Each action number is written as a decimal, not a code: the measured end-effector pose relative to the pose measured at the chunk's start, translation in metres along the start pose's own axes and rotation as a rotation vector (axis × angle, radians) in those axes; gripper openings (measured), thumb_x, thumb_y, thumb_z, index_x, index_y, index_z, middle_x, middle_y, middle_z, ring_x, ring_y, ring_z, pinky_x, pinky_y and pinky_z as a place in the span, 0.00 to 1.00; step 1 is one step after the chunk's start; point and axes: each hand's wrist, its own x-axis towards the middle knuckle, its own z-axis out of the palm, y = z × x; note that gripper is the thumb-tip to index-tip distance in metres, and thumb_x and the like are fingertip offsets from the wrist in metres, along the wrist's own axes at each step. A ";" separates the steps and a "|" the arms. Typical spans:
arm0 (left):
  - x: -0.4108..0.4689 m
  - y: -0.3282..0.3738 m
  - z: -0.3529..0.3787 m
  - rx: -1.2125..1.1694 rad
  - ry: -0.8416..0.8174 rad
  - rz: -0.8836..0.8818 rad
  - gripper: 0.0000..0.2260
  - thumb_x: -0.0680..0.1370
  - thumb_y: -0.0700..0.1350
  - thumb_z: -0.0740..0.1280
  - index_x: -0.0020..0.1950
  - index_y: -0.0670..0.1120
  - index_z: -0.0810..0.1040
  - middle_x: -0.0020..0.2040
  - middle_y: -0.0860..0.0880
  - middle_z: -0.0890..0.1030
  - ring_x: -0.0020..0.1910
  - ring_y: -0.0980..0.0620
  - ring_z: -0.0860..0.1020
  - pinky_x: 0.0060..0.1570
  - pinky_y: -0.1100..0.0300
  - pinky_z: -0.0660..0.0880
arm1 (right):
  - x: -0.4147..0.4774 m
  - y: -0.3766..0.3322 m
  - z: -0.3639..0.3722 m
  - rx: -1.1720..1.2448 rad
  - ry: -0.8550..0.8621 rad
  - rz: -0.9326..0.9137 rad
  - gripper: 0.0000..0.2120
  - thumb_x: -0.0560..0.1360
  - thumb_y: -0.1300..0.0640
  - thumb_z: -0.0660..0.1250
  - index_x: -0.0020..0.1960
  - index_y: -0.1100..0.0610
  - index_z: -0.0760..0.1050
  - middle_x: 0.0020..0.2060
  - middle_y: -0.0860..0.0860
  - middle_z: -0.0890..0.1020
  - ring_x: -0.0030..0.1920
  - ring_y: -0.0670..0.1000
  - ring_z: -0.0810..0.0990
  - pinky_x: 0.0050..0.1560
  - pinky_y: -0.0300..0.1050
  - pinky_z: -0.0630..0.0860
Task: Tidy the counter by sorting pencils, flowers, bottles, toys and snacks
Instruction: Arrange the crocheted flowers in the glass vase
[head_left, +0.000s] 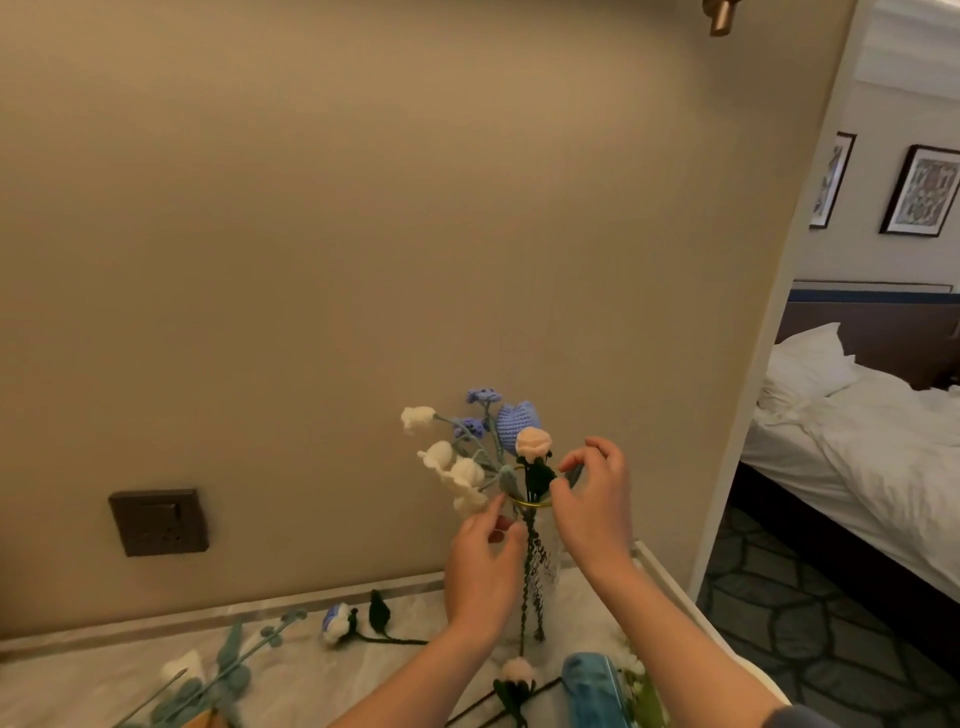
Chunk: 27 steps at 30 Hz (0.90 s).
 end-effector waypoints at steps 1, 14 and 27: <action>-0.001 -0.001 -0.003 -0.010 0.000 -0.007 0.19 0.79 0.49 0.64 0.70 0.55 0.70 0.53 0.58 0.76 0.49 0.63 0.75 0.47 0.67 0.72 | -0.003 0.000 -0.001 0.006 0.014 -0.008 0.09 0.71 0.64 0.67 0.41 0.51 0.71 0.61 0.50 0.72 0.67 0.49 0.67 0.61 0.40 0.61; -0.021 -0.027 -0.088 -0.275 0.139 -0.127 0.06 0.78 0.44 0.65 0.50 0.54 0.79 0.43 0.49 0.80 0.44 0.51 0.78 0.47 0.51 0.77 | -0.067 -0.061 0.026 0.303 -0.014 -0.338 0.09 0.72 0.68 0.63 0.43 0.55 0.74 0.38 0.48 0.76 0.37 0.46 0.74 0.37 0.38 0.71; -0.031 -0.119 -0.228 -0.049 0.119 -0.305 0.07 0.77 0.39 0.66 0.47 0.51 0.79 0.42 0.51 0.80 0.42 0.52 0.79 0.40 0.63 0.73 | -0.136 -0.088 0.162 0.104 -0.738 -0.048 0.09 0.74 0.58 0.67 0.41 0.44 0.75 0.37 0.42 0.81 0.39 0.43 0.79 0.39 0.40 0.74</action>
